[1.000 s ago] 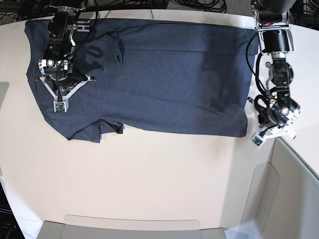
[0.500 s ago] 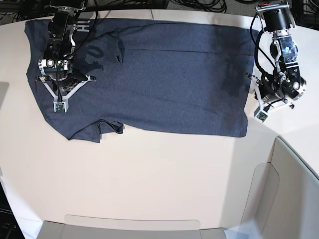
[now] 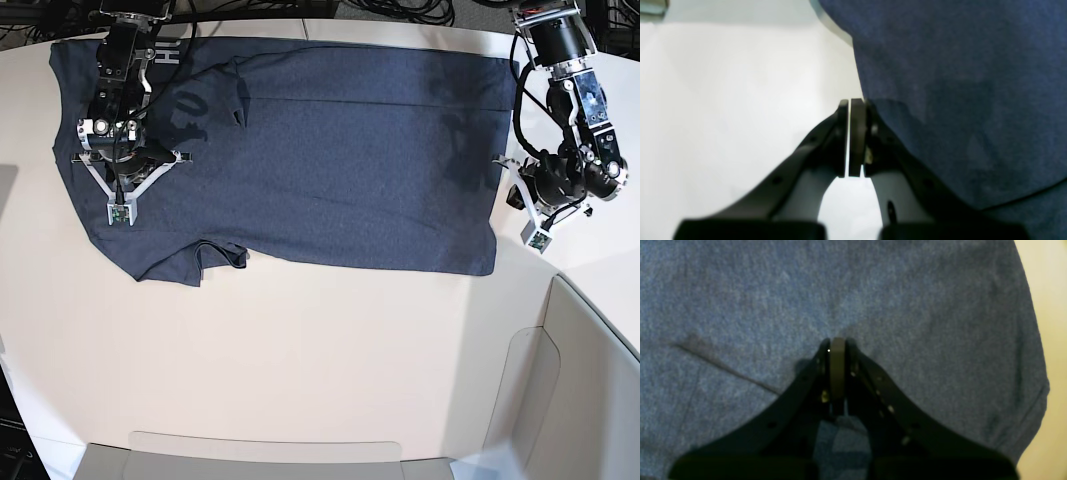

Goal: Layout the t-shirt on the table in an organized manner, then fold the t-shirt properly
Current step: 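Press the left gripper on the side edge while the right gripper holds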

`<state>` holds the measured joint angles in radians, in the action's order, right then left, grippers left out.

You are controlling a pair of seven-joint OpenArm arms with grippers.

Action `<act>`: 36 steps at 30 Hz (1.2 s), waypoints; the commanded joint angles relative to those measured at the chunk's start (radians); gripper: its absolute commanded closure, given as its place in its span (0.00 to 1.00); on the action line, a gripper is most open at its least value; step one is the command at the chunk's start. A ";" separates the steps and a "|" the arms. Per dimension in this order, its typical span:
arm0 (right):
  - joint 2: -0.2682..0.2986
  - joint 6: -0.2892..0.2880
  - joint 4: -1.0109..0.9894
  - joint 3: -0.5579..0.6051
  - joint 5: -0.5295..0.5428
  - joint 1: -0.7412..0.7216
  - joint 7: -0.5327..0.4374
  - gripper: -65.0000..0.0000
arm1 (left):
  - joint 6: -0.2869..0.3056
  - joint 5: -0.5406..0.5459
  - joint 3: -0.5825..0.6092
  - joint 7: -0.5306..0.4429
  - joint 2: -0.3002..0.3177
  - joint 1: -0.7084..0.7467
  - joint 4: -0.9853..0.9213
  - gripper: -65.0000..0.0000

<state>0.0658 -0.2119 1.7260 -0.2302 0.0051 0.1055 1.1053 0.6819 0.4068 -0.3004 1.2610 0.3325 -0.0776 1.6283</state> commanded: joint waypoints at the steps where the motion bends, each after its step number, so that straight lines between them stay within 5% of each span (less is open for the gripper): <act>1: 0.004 0.001 -0.008 -0.002 -0.026 0.018 0.088 1.00 | 0.003 0.013 -0.003 -0.013 0.015 -0.031 0.008 1.00; 15: 0.004 0.001 -0.008 -0.002 -0.026 0.018 0.088 1.00 | 0.003 0.013 -0.001 -0.016 -0.060 -0.090 -0.121 1.00; 29: 0.004 0.001 -0.005 -0.002 -0.026 0.018 0.088 1.00 | -0.008 0.005 0.002 -0.065 -0.054 -0.080 -0.122 1.00; 36: 0.004 0.001 -0.005 -0.002 -0.026 0.018 0.088 1.00 | -0.009 -0.173 0.002 -0.132 -0.040 -0.080 -0.122 1.00</act>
<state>0.0658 -0.2119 1.7287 -0.2302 0.0029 0.1059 1.1065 0.6735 0.2226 -0.2955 1.1423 0.2798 -0.1383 1.4879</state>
